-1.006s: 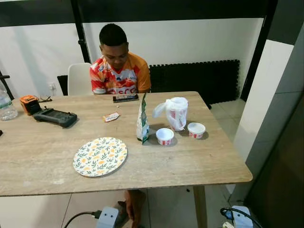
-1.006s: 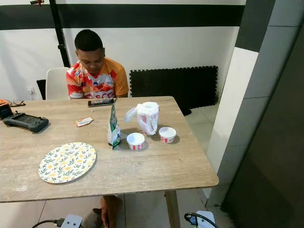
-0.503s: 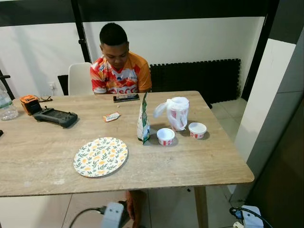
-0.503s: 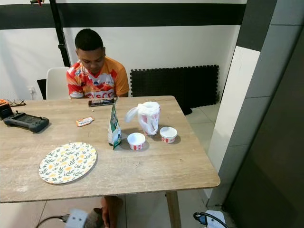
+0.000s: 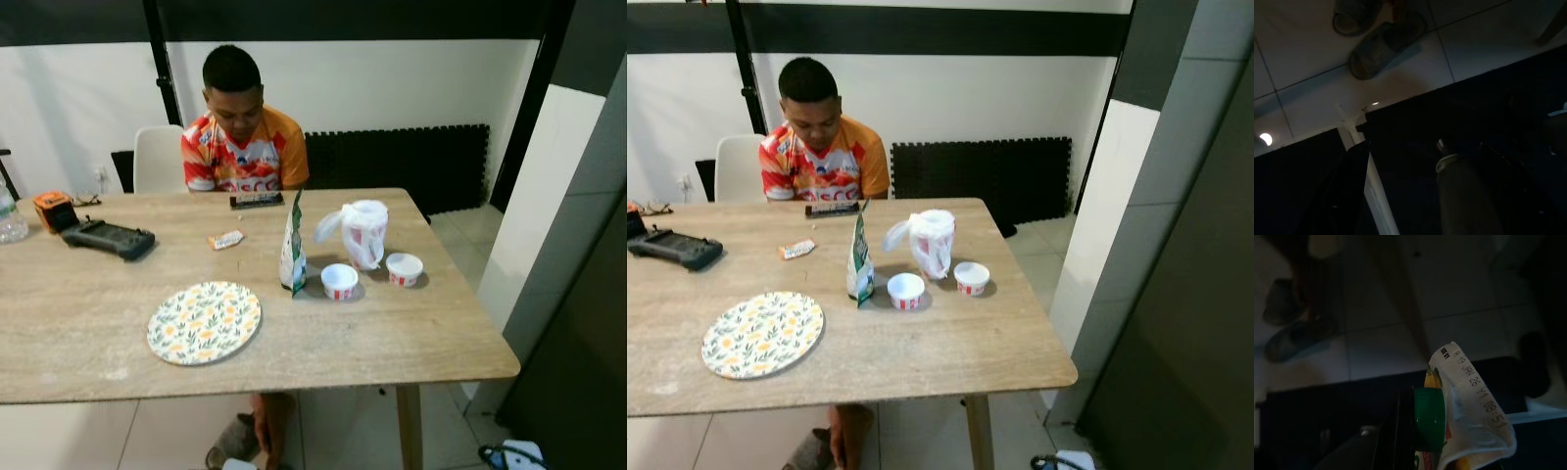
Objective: Restocking fridge
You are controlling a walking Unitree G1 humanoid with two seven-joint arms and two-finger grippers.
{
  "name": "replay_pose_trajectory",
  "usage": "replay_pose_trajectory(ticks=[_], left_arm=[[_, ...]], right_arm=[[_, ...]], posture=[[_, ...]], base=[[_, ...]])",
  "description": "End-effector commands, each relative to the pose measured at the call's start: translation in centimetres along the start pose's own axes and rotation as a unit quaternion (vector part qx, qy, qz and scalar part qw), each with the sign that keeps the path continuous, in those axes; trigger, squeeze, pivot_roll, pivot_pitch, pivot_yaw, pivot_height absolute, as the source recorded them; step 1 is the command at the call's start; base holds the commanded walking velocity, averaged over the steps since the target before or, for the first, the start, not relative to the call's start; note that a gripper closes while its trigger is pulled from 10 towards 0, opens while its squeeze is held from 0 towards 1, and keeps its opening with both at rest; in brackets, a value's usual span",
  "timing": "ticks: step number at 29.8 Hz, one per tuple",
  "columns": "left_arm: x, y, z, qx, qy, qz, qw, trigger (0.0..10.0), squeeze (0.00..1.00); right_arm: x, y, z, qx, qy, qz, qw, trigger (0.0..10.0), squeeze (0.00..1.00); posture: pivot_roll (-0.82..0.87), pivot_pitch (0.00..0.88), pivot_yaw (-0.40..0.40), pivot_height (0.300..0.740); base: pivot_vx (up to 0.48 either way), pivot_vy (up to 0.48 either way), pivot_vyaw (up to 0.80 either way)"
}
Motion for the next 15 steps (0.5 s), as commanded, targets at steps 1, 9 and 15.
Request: replay_pose_trajectory(ticks=[1,9,15], left_arm=[[-0.2,-0.1,-0.1,0.004,-0.018,-0.007,1.000,10.0,0.00],[-0.8,-0.6,2.9,0.034,-0.016,-0.006,0.999,10.0,0.00],[-0.3,-0.6,3.6,0.039,-0.012,-0.015,0.999,10.0,0.00]], right_arm=[[-1.3,0.0,0.5,0.008,-0.013,0.022,1.000,10.0,0.00],[-2.8,0.4,2.7,0.028,0.005,0.032,0.999,10.0,0.00],[-3.2,0.3,2.6,0.024,0.015,0.030,0.999,10.0,0.00]], posture=[[0.00,0.092,0.004,0.740],[0.02,0.109,0.009,0.740],[0.00,0.090,0.071,0.740]], base=[[0.000,0.000,0.00],[0.000,0.000,0.00],[0.000,0.000,0.00]])
Point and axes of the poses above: a point about 5 cm out from each wrist's last joint towards the gripper, its own y axis pointing out of the wrist towards the gripper, its own x axis along the axis of the wrist's last joint, z = x × y, the point moved 2 cm from there along y, pointing out of the wrist towards the gripper, and after that the axes turned 9 degrees about y, right-handed, at the moved point
